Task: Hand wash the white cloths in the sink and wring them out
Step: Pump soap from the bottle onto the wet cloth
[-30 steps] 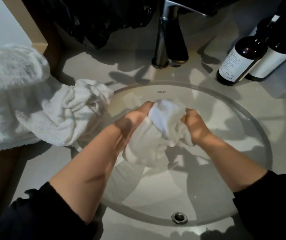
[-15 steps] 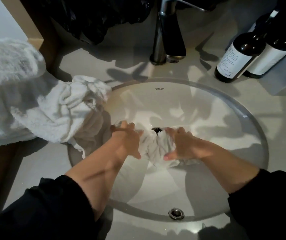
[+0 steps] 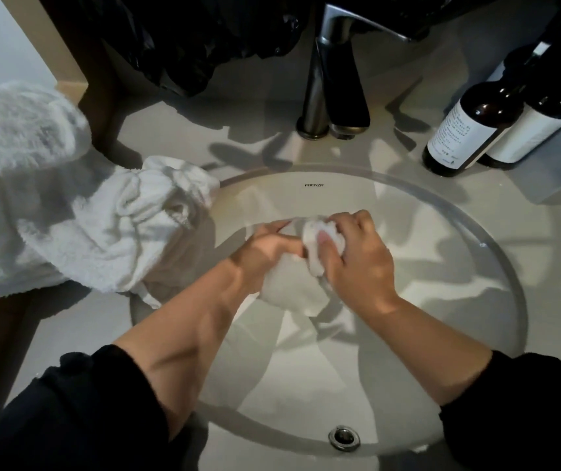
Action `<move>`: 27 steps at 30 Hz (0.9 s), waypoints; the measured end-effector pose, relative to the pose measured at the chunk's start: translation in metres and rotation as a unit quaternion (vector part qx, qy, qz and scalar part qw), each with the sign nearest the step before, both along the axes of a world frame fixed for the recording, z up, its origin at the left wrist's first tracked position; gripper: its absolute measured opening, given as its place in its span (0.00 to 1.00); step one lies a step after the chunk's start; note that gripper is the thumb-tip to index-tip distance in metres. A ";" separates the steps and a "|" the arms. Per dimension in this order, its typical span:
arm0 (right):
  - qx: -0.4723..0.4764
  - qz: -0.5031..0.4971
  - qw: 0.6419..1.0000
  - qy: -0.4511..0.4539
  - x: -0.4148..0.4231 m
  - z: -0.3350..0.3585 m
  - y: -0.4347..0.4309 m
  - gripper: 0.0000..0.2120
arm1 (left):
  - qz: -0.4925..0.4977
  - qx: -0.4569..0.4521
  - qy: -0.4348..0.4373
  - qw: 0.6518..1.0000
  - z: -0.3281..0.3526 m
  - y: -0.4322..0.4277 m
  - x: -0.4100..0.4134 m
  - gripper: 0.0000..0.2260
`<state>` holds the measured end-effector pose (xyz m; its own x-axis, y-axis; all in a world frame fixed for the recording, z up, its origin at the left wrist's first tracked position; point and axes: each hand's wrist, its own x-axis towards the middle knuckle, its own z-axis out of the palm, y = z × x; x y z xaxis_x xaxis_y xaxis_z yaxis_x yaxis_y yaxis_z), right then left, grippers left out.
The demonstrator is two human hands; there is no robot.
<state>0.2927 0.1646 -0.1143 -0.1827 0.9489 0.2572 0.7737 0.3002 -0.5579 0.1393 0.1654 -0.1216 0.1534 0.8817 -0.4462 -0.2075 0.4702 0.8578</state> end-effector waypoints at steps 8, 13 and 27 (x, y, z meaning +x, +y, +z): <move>-0.238 -0.058 0.960 -0.139 0.040 -0.019 0.045 0.15 | -0.031 -0.031 0.065 0.997 0.003 0.009 -0.013 0.15; -0.268 -0.028 0.930 -0.248 0.042 -0.008 0.034 0.28 | -0.095 0.122 0.643 0.750 -0.017 0.002 -0.017 0.33; -0.433 -0.025 0.857 0.277 0.053 -0.009 0.062 0.26 | 0.004 -0.143 -0.110 0.984 -0.017 0.004 -0.009 0.29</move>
